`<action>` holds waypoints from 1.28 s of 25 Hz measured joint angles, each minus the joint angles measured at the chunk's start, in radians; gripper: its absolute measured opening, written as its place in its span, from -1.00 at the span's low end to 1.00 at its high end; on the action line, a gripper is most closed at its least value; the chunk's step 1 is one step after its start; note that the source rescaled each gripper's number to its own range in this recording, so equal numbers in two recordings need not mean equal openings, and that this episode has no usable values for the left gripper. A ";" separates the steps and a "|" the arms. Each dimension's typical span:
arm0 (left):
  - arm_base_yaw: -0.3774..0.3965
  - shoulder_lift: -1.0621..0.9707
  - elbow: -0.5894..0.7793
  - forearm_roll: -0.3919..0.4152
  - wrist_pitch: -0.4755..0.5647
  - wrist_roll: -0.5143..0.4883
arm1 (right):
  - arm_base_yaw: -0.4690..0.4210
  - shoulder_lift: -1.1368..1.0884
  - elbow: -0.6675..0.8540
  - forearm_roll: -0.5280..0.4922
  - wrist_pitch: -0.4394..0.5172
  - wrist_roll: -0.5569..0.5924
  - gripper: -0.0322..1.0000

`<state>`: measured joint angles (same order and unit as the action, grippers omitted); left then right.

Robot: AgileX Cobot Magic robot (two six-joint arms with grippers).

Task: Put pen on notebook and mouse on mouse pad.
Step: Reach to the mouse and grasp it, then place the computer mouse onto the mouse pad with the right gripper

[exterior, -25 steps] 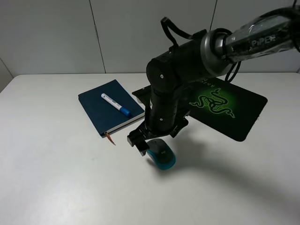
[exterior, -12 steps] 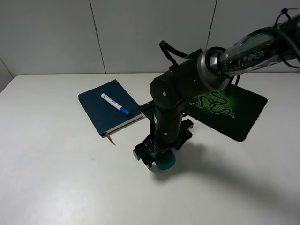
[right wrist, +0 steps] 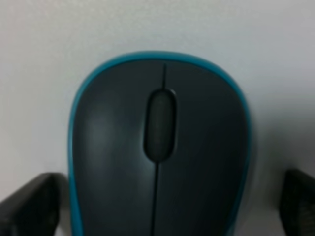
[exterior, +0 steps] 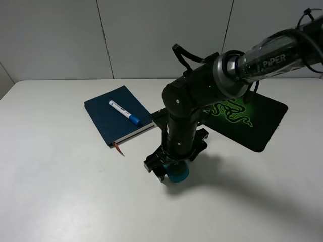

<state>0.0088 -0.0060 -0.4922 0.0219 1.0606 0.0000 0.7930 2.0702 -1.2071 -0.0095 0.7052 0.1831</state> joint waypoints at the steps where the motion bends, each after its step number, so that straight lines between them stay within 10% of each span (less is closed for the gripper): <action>1: 0.000 0.000 0.000 0.000 0.000 0.000 | 0.000 0.000 0.000 0.000 0.001 0.000 0.55; 4: 0.000 0.000 0.000 0.000 0.000 0.000 | 0.000 0.000 0.000 0.001 0.001 0.001 0.10; 32: 0.000 0.000 0.000 0.000 0.000 0.000 | 0.000 -0.061 -0.089 0.029 0.140 0.000 0.09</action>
<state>0.0088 -0.0060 -0.4922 0.0219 1.0603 0.0000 0.7930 2.0094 -1.2965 0.0190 0.8451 0.1829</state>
